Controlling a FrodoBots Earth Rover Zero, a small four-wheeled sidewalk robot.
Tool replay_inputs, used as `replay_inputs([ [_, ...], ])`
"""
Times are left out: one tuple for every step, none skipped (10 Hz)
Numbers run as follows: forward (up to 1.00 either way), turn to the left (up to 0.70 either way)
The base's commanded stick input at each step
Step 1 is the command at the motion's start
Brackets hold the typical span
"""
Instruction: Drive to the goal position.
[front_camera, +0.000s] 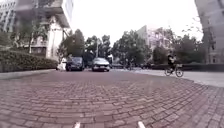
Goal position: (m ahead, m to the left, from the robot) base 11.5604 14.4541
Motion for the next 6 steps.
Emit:
replay_inputs([
  [0.70,0.00],
  [0.70,0.00],
  [0.70,0.00],
  [0.70,0.00],
  [0.70,0.00],
  [0.70,0.00],
])
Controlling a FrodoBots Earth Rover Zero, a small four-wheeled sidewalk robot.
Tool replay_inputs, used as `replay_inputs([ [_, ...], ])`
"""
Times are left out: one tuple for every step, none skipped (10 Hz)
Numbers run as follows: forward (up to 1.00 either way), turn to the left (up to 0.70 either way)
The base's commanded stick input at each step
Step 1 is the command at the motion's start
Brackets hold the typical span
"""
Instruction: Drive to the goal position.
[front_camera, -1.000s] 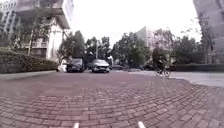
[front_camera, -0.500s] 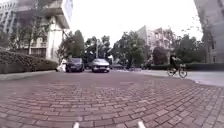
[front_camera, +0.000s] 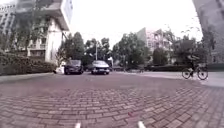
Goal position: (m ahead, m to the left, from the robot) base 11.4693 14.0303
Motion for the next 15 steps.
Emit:
replay_inputs([
  [0.70,0.00],
  [0.70,0.00],
  [0.70,0.00],
  [0.70,0.00],
  [0.70,0.00],
  [0.70,0.00],
  [0.70,0.00],
  [0.70,0.00],
  [0.70,0.00],
  [0.70,0.00],
  [0.70,-0.05],
  [0.70,-0.14],
  [0.70,-0.14],
  [0.70,-0.14],
  [0.70,-0.14],
])
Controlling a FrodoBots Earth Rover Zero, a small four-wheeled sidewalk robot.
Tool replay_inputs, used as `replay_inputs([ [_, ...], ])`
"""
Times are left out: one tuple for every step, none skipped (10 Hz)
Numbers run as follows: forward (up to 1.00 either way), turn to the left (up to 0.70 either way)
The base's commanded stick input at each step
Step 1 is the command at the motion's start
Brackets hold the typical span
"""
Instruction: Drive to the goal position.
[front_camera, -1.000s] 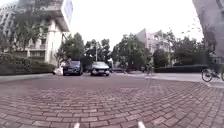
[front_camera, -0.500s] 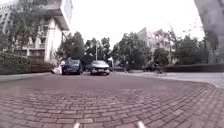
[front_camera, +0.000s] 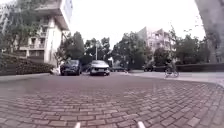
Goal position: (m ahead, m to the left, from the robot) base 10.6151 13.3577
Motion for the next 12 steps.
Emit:
replay_inputs([
  [0.70,-0.14],
  [0.70,-0.14],
  [0.70,-0.14],
  [0.70,-0.14],
  [0.70,-0.14],
  [0.70,-0.14],
  [0.70,-0.14],
  [0.70,-0.14],
  [0.70,-0.14],
  [0.70,-0.03],
  [0.70,0.00],
  [0.70,0.00],
])
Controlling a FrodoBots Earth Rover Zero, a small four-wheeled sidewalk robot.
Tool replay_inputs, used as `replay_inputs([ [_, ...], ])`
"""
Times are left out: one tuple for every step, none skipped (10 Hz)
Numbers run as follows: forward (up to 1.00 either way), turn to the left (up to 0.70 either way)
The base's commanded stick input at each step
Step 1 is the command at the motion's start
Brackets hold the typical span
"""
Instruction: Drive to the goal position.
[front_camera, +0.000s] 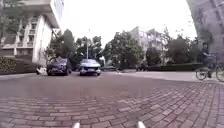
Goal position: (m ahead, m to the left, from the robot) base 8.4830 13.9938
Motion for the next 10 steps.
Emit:
replay_inputs([
  [0.70,0.00],
  [0.70,0.00],
  [0.70,0.00],
  [0.70,0.00],
  [0.70,0.00],
  [0.70,0.00],
  [0.70,0.00],
  [0.70,0.00],
  [0.70,0.00],
  [0.70,0.00],
])
